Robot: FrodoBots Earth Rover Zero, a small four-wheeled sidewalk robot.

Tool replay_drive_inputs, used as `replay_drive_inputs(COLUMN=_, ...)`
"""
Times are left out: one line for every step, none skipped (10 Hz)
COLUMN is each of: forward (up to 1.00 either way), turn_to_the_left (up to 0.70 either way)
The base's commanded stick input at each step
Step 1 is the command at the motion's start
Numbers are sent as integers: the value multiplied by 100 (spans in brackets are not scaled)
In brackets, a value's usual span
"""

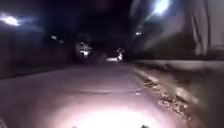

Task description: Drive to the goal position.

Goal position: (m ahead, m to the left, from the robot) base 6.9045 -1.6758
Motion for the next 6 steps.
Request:
replay_drive_inputs(forward=70, turn_to_the_left=0)
replay_drive_inputs(forward=70, turn_to_the_left=0)
replay_drive_inputs(forward=70, turn_to_the_left=0)
replay_drive_inputs(forward=70, turn_to_the_left=0)
replay_drive_inputs(forward=70, turn_to_the_left=0)
replay_drive_inputs(forward=70, turn_to_the_left=0)
